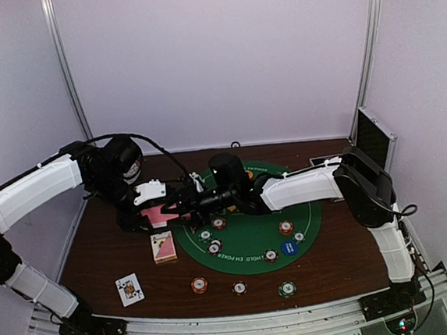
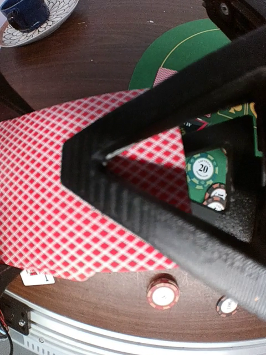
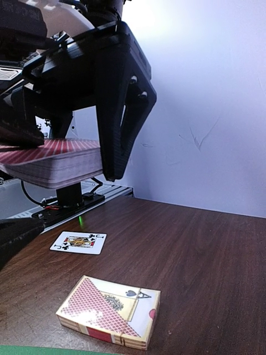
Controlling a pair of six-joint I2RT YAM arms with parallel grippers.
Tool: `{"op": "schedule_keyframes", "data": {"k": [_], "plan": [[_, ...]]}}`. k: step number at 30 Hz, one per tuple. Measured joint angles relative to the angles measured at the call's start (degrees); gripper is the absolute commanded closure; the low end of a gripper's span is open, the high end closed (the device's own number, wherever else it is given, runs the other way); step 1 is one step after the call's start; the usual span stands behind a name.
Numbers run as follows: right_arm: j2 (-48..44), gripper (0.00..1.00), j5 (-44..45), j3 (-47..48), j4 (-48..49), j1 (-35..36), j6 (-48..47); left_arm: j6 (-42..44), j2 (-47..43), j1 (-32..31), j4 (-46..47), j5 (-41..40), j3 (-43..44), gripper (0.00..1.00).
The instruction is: Distribute texas hold em gaming equipment
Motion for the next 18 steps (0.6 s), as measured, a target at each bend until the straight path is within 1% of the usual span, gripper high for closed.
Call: {"op": "schedule_keyframes", "data": {"k": [5, 7, 10, 14, 18], "plan": [[-1.16, 0.52, -0.02, -1.27, -0.28, -0.50, -0.09, 0.00, 0.00, 0.02, 0.07, 0.02, 0.00, 0.67], [-1.36, 0.53, -0.13, -1.60, 0.11, -0.50, 0.26, 0.00, 0.00, 0.02, 0.07, 0.00, 0.00, 0.67], [-1.36, 0.65, -0.46, -2.10, 1.14, -0.50, 1.38, 0.00, 0.00, 0.02, 0.09, 0.00, 0.00, 0.67], [-2.21, 0.75, -0.83, -2.54, 1.55, -0.50, 1.84, 0.04, 0.00, 0.02, 0.07, -0.04, -0.04, 0.67], [-3.50, 0.83, -1.31, -2.86, 1.33, -0.52, 1.88, 0.22, 0.00, 0.02, 0.09, -0.24, -0.04, 0.67]]}}
